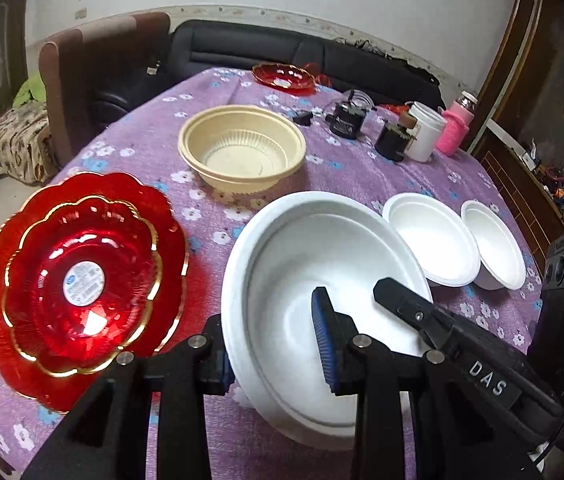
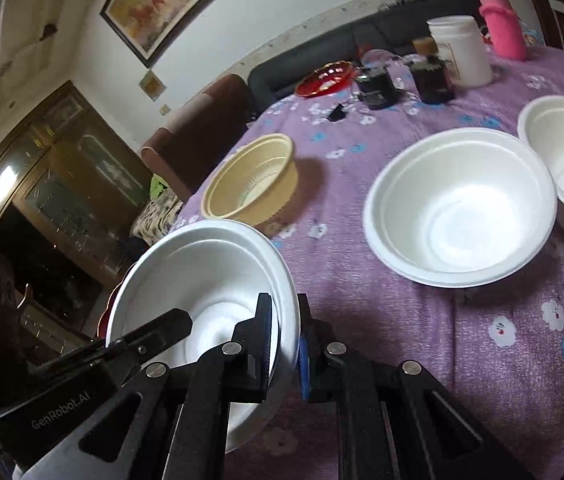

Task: Organize plates and bowls

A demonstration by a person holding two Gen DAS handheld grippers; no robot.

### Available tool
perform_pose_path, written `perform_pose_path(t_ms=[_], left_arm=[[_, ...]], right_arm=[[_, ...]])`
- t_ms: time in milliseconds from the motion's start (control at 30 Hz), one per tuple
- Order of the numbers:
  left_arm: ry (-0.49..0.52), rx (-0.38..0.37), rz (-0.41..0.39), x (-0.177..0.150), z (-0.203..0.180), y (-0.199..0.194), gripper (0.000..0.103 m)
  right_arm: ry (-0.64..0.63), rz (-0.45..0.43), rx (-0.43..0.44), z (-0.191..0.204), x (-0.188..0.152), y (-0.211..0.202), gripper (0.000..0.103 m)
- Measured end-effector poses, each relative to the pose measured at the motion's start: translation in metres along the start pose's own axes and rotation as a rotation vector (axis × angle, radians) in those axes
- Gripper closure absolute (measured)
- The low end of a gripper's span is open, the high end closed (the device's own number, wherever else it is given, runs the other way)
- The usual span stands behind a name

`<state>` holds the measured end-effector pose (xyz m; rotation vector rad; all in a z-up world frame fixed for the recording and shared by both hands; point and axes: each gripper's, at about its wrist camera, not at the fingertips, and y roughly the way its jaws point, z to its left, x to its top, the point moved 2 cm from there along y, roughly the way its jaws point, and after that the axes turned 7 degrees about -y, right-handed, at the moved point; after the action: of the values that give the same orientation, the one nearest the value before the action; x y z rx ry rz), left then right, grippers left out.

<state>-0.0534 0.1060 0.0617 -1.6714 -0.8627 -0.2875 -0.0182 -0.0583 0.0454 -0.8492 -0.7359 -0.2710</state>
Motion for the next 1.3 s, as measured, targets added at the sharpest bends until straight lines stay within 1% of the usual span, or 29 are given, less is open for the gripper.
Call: perform_pose_path(t_ms=[200, 300, 433, 567, 600, 667, 733, 767, 833, 900, 967, 1000, 1033, 1067, 1100, 1167, 1233, 1300], left_arm=[[-0.029, -0.012, -0.002, -0.002, 0.014, -0.009, 0.072], [-0.055, -0.009, -0.030, 0.001, 0.025, -0.020, 0.072], [-0.090, -0.009, -0.059, 0.006, 0.042, -0.034, 0.071], [-0.078, -0.014, -0.066, 0.008, 0.043, -0.037, 0.071], [-0.067, -0.017, -0.061, 0.007, 0.040, -0.034, 0.071], [-0.034, -0.022, -0.036, 0.002, 0.029, -0.024, 0.071], [0.007, -0.019, -0.001, -0.006, 0.016, -0.008, 0.064], [0.024, -0.014, 0.016, -0.010, 0.010, 0.000, 0.062], [0.046, -0.002, 0.049, -0.015, 0.002, 0.018, 0.061], [0.053, 0.004, 0.087, -0.018, -0.001, 0.029, 0.060], [0.044, -0.007, 0.124, -0.019, 0.002, 0.034, 0.060], [0.042, -0.013, 0.132, -0.018, 0.003, 0.033, 0.057], [0.042, -0.014, 0.136, -0.018, 0.006, 0.031, 0.054], [0.040, -0.018, 0.138, -0.017, 0.008, 0.028, 0.044], [0.037, -0.025, 0.137, -0.015, 0.011, 0.024, 0.038], [0.037, -0.028, 0.126, -0.011, 0.015, 0.016, 0.035], [0.039, -0.036, 0.136, -0.008, 0.018, 0.012, 0.034], [0.043, -0.069, 0.160, -0.007, 0.020, 0.008, 0.034]], right_arm=[[-0.020, -0.016, 0.010, 0.014, 0.003, 0.002, 0.090], [-0.070, -0.014, -0.009, 0.032, 0.008, 0.004, 0.090], [-0.113, -0.012, 0.005, 0.056, 0.012, 0.007, 0.090], [-0.124, -0.006, -0.018, 0.062, 0.007, 0.006, 0.090], [-0.126, -0.002, -0.033, 0.061, 0.004, 0.005, 0.090], [-0.124, 0.012, -0.089, 0.052, -0.002, 0.002, 0.089], [-0.105, 0.033, -0.124, 0.037, -0.008, 0.001, 0.089], [-0.086, 0.045, -0.133, 0.029, -0.011, 0.002, 0.089], [-0.053, 0.064, -0.149, 0.015, -0.016, 0.004, 0.089], [-0.048, 0.082, -0.159, 0.005, -0.019, 0.008, 0.088], [-0.026, 0.080, -0.153, -0.002, -0.020, 0.009, 0.088], [-0.018, 0.078, -0.150, -0.003, -0.020, 0.008, 0.088], [-0.016, 0.077, -0.150, -0.004, -0.018, 0.007, 0.086], [-0.017, 0.072, -0.153, -0.004, -0.016, 0.005, 0.081], [-0.022, 0.061, -0.157, -0.004, -0.014, 0.002, 0.078], [-0.034, 0.037, -0.168, -0.002, -0.010, -0.006, 0.066], [-0.028, 0.018, -0.177, -0.003, -0.008, -0.012, 0.060], [-0.013, 0.014, -0.174, -0.006, -0.004, -0.015, 0.060]])
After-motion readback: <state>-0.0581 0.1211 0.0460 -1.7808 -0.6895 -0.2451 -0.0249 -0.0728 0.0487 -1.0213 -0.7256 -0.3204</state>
